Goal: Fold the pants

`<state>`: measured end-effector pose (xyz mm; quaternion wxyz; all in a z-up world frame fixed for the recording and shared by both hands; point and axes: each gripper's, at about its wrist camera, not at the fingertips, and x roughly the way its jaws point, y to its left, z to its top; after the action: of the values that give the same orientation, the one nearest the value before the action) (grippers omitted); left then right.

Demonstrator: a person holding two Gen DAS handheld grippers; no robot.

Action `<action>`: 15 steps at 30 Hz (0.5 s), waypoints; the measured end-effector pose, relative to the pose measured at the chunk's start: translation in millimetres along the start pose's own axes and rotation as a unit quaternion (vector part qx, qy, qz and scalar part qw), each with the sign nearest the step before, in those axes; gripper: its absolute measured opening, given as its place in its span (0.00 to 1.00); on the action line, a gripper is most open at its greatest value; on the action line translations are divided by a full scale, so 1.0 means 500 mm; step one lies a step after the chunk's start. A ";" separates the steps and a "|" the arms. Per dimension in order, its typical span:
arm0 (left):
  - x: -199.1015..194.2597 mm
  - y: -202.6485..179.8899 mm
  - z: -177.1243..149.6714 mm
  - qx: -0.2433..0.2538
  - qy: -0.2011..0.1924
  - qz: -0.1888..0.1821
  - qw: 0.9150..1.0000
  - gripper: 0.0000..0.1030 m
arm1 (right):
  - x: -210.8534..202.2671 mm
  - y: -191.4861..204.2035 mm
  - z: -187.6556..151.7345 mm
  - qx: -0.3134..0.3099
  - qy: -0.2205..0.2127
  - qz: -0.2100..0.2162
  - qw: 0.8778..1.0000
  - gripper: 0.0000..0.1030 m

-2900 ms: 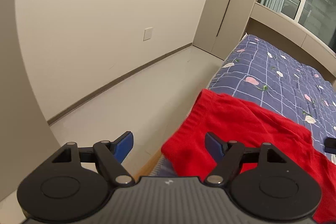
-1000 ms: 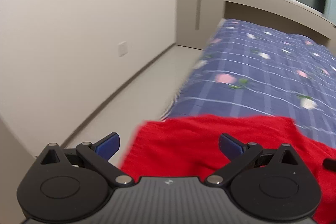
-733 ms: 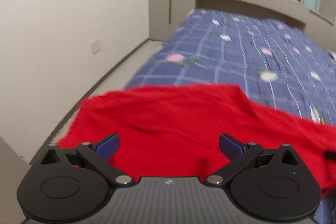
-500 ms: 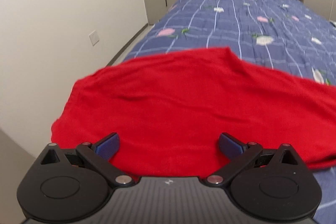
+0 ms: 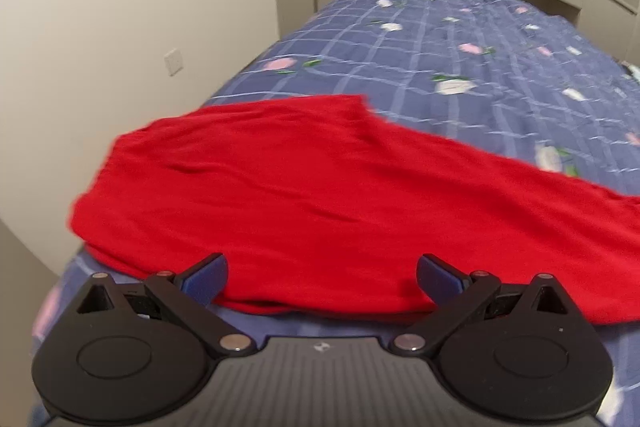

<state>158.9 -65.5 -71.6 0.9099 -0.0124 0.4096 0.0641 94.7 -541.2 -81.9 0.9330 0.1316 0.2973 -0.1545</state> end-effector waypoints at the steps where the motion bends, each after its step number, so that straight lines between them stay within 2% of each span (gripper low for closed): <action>1: -0.005 -0.021 -0.001 0.002 -0.007 -0.008 1.000 0.99 | 0.002 -0.016 -0.001 0.016 0.005 0.005 1.000 0.99; 4: -0.022 -0.084 0.001 0.022 -0.031 -0.031 0.999 0.99 | 0.011 -0.041 -0.007 0.044 0.020 0.030 0.998 1.00; 7: -0.028 -0.155 0.010 0.046 -0.044 -0.064 0.996 0.99 | 0.013 -0.043 -0.007 0.045 0.022 0.071 0.996 1.00; 11: -0.022 -0.254 0.013 0.083 -0.042 -0.112 0.989 0.99 | 0.026 -0.046 -0.003 0.067 0.041 0.152 0.985 1.00; 15: 0.001 -0.335 0.006 0.113 -0.023 -0.134 0.984 0.99 | 0.038 -0.069 0.002 0.122 0.028 0.175 0.977 1.00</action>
<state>183.0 -231.2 -75.0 0.9149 0.0375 0.3880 -0.1052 97.4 -577.2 -97.5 0.9137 0.2989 0.2747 -0.0206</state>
